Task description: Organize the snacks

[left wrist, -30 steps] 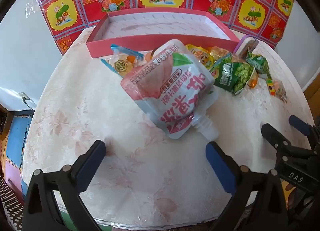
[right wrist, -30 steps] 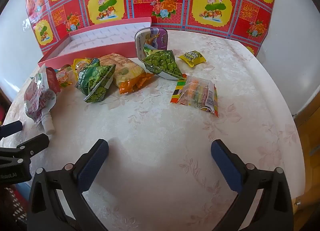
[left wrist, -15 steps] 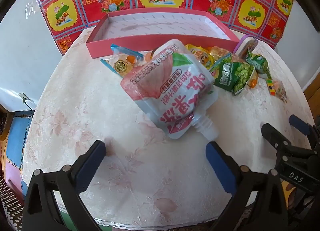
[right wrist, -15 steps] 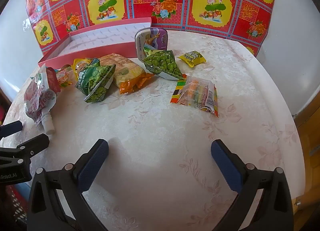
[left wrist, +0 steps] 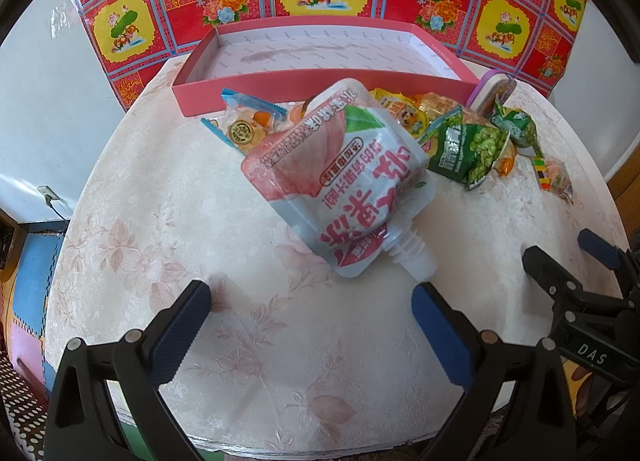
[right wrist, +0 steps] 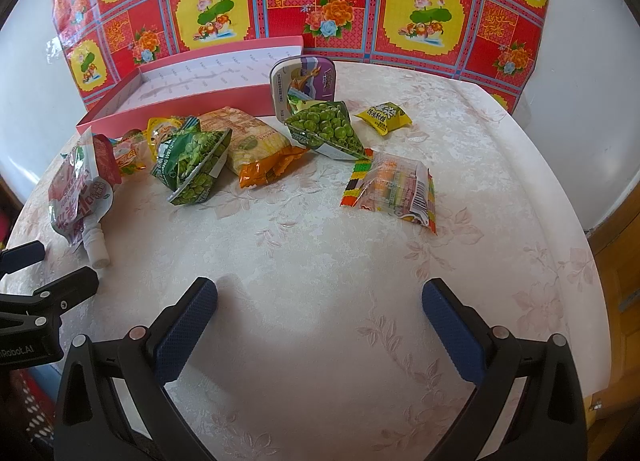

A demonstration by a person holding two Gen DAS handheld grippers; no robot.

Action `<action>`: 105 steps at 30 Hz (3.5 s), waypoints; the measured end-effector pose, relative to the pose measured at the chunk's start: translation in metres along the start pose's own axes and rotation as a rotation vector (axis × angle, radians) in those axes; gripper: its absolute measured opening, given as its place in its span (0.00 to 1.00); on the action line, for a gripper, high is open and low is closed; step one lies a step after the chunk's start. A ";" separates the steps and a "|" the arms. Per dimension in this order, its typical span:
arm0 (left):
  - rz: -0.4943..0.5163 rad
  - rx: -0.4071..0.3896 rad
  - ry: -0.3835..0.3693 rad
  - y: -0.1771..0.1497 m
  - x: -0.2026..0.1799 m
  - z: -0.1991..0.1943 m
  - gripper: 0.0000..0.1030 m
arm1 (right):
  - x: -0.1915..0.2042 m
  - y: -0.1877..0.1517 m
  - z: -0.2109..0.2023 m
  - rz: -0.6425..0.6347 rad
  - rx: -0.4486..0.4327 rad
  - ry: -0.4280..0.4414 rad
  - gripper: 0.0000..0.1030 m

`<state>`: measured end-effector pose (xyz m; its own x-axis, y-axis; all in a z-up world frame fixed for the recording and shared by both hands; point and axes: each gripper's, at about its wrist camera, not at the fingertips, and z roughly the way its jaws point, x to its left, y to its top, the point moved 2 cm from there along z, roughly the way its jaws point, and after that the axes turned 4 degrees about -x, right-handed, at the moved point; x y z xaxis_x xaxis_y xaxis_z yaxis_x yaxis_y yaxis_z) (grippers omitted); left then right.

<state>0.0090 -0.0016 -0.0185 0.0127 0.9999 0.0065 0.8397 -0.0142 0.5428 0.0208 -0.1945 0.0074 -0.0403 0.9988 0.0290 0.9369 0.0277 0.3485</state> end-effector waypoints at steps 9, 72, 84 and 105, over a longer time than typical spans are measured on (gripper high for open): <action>0.000 0.000 0.000 0.000 0.000 0.000 0.99 | 0.000 0.000 0.000 0.000 -0.001 0.000 1.00; -0.001 -0.024 -0.016 0.003 0.001 -0.004 0.92 | -0.001 0.000 -0.003 -0.012 -0.016 0.016 1.00; -0.041 -0.116 -0.102 0.024 0.001 -0.021 0.91 | -0.005 0.001 -0.002 -0.036 -0.027 0.039 0.99; -0.160 -0.096 -0.116 0.056 0.001 0.008 0.85 | -0.027 0.013 0.001 0.007 -0.080 0.093 0.96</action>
<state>0.0607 -0.0018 0.0053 -0.0495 0.9825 -0.1793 0.7803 0.1501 0.6071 0.0348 -0.2208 0.0105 -0.0697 0.9906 0.1176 0.9069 0.0138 0.4212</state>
